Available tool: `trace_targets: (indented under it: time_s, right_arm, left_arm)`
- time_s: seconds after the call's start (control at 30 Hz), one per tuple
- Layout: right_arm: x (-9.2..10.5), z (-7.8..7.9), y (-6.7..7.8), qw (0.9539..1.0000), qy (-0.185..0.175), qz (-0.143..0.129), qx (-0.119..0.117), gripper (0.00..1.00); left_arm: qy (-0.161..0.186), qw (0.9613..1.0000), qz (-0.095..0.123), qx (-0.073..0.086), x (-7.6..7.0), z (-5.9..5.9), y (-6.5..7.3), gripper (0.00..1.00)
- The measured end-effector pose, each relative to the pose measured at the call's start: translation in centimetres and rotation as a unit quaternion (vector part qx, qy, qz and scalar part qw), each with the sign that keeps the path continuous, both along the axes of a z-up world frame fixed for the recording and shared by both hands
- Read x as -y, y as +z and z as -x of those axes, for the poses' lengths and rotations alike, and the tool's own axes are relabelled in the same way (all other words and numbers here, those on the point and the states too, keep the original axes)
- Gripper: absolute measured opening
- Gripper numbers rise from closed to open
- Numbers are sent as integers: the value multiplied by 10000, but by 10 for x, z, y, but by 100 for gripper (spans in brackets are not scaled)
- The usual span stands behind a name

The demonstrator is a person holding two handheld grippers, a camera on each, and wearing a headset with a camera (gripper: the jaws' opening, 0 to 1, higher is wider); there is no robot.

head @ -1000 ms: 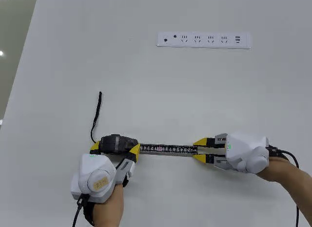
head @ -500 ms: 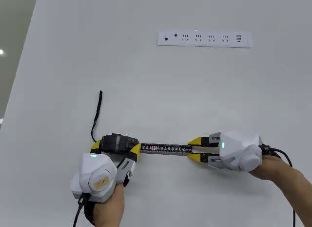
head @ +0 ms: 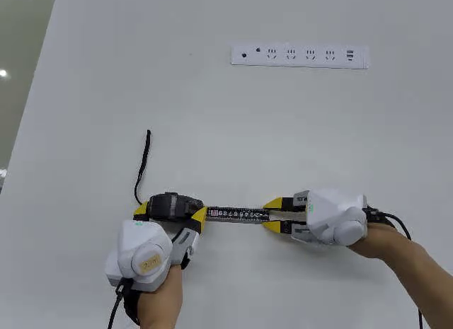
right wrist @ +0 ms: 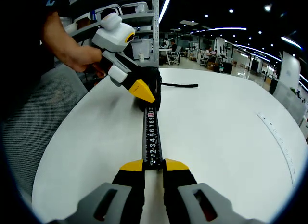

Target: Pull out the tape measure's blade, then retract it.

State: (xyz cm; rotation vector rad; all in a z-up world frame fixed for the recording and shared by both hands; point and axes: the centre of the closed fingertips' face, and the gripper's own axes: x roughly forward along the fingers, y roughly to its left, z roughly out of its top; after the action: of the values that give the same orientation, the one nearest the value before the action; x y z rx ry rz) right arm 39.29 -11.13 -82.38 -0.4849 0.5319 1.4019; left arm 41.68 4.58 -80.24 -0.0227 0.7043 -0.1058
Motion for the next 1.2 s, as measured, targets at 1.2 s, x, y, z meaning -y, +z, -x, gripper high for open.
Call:
trace_targets:
  time_s: [1.2]
  right_arm:
    - [-31,-4,1,10000,7,-82,-26,13]
  left_arm:
    - [-5,10000,-5,-20,0,1,1,62]
